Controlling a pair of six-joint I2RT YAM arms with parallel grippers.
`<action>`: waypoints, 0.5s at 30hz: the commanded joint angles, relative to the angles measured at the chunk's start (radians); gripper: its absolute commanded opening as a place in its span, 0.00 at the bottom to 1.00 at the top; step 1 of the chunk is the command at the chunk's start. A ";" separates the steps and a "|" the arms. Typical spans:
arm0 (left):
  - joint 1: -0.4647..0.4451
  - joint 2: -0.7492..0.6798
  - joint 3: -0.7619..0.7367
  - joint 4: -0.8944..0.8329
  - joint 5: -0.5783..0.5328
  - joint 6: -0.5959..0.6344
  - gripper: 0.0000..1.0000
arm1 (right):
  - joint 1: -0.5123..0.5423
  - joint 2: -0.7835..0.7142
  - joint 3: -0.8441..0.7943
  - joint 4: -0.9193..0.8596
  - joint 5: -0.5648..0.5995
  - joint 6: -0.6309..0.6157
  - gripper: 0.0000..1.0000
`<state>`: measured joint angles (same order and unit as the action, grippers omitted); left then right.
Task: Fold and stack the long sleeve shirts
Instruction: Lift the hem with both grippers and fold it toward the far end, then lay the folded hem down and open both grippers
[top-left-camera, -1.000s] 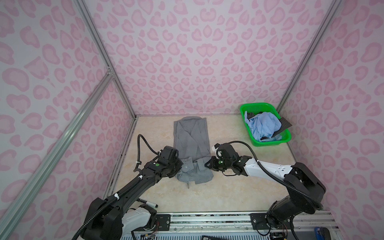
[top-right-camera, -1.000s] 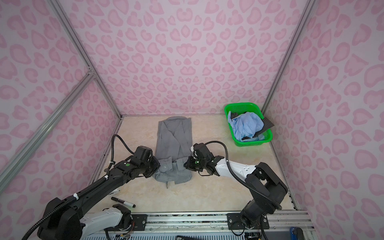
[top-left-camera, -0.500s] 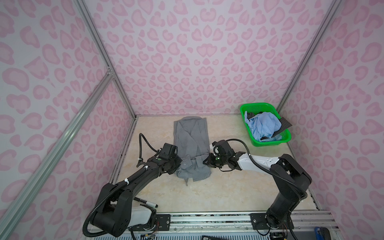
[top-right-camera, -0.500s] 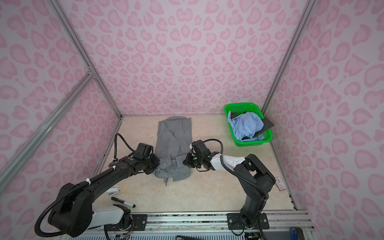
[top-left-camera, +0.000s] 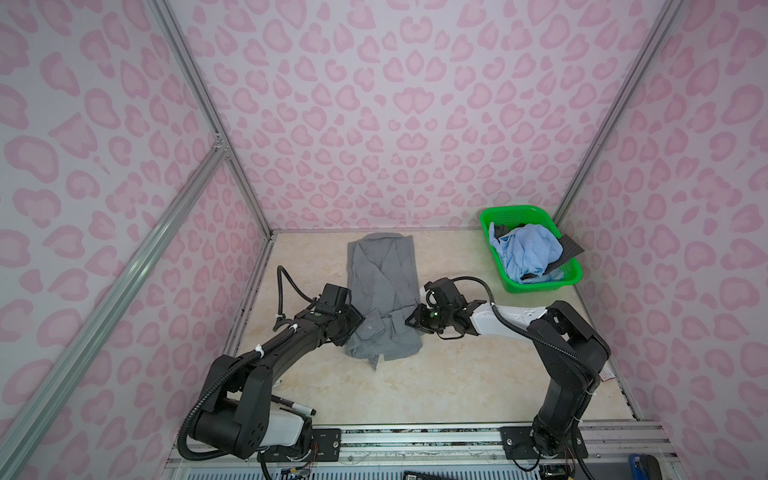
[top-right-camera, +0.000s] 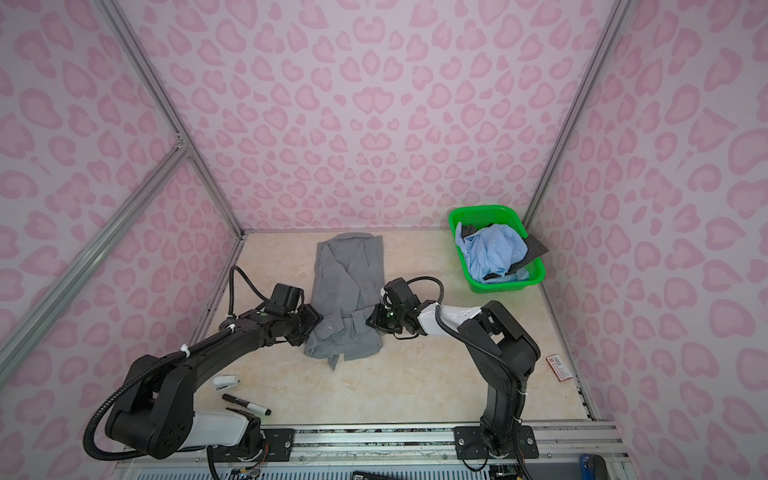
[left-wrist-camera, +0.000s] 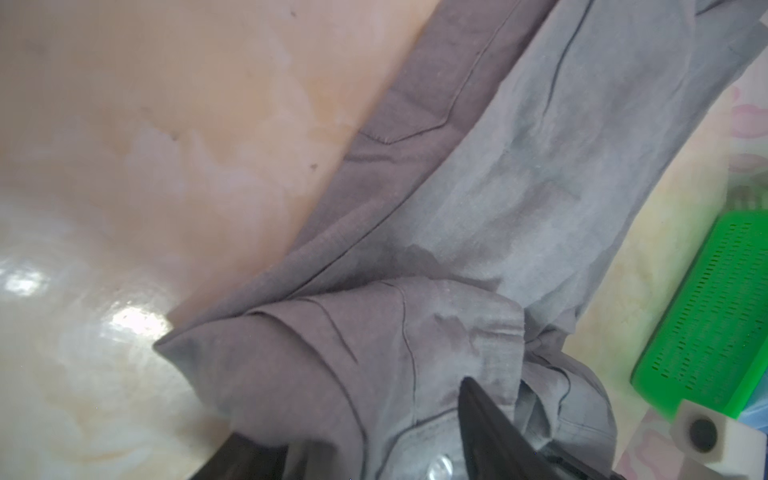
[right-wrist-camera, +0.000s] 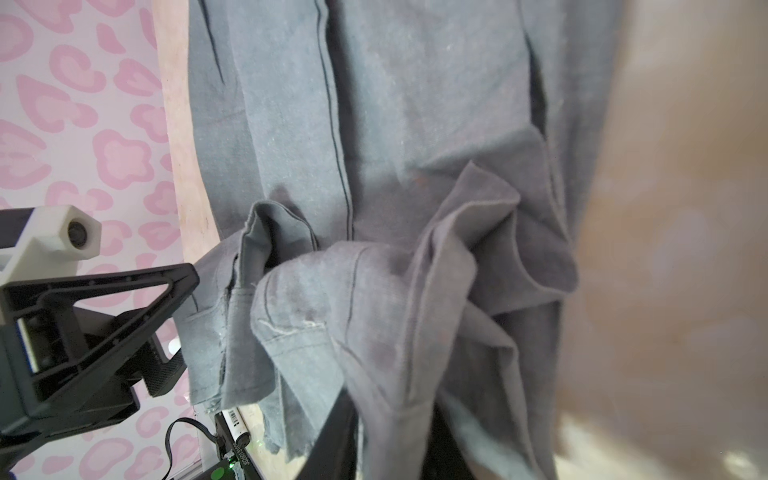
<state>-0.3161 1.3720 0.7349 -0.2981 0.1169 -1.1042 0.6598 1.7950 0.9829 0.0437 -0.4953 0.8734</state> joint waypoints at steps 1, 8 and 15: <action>0.006 -0.057 0.020 -0.045 0.015 0.038 0.76 | 0.006 -0.055 -0.021 -0.022 0.022 -0.021 0.32; 0.006 -0.259 -0.112 -0.090 0.052 0.041 0.86 | 0.000 -0.167 -0.108 -0.042 0.066 -0.048 0.44; 0.005 -0.398 -0.282 -0.014 0.119 0.086 0.94 | 0.038 -0.232 -0.284 0.135 0.060 -0.026 0.46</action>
<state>-0.3107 1.0035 0.4870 -0.3637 0.1894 -1.0542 0.6830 1.5703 0.7361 0.0784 -0.4419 0.8455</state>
